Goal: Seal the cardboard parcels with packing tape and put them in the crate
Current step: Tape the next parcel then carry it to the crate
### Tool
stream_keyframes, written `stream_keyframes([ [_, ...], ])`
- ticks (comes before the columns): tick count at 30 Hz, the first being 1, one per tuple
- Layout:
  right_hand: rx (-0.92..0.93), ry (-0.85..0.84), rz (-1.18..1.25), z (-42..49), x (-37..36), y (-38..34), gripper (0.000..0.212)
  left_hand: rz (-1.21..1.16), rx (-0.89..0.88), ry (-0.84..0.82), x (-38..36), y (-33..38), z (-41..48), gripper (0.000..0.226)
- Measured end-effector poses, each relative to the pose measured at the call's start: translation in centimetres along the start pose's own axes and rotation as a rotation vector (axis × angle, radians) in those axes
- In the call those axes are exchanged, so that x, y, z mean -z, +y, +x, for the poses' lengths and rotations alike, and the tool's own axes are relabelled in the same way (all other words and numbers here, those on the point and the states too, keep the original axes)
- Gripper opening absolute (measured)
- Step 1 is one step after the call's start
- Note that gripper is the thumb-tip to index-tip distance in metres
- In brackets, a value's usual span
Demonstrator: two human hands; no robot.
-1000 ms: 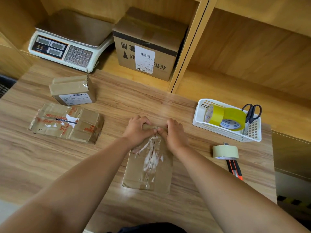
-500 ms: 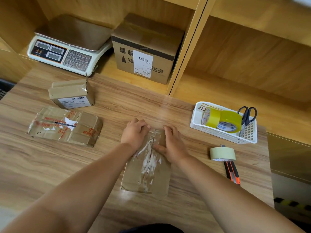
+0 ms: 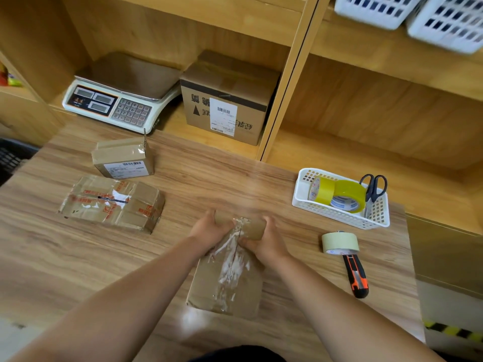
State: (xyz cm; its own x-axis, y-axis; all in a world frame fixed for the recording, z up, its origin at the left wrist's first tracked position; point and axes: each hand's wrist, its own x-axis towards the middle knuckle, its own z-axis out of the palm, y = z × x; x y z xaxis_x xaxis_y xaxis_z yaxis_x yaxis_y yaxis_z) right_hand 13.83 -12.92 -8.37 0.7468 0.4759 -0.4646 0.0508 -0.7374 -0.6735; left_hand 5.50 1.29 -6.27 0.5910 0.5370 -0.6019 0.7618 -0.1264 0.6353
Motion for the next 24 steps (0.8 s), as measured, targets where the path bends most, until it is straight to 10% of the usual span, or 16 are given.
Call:
stream_keyframes([
  [10, 0.168, 0.333, 0.081, -3.2, 2.6, -2.9, 0.045, -0.138, -0.266, 0.192, 1.0, 1.2, -5.2, 0.063],
  [24, 0.44, 0.557, 0.098, -9.7, 3.0, -3.1, 0.047, -0.385, -0.539, 0.347, -0.3, 0.2, -10.0, 0.047],
])
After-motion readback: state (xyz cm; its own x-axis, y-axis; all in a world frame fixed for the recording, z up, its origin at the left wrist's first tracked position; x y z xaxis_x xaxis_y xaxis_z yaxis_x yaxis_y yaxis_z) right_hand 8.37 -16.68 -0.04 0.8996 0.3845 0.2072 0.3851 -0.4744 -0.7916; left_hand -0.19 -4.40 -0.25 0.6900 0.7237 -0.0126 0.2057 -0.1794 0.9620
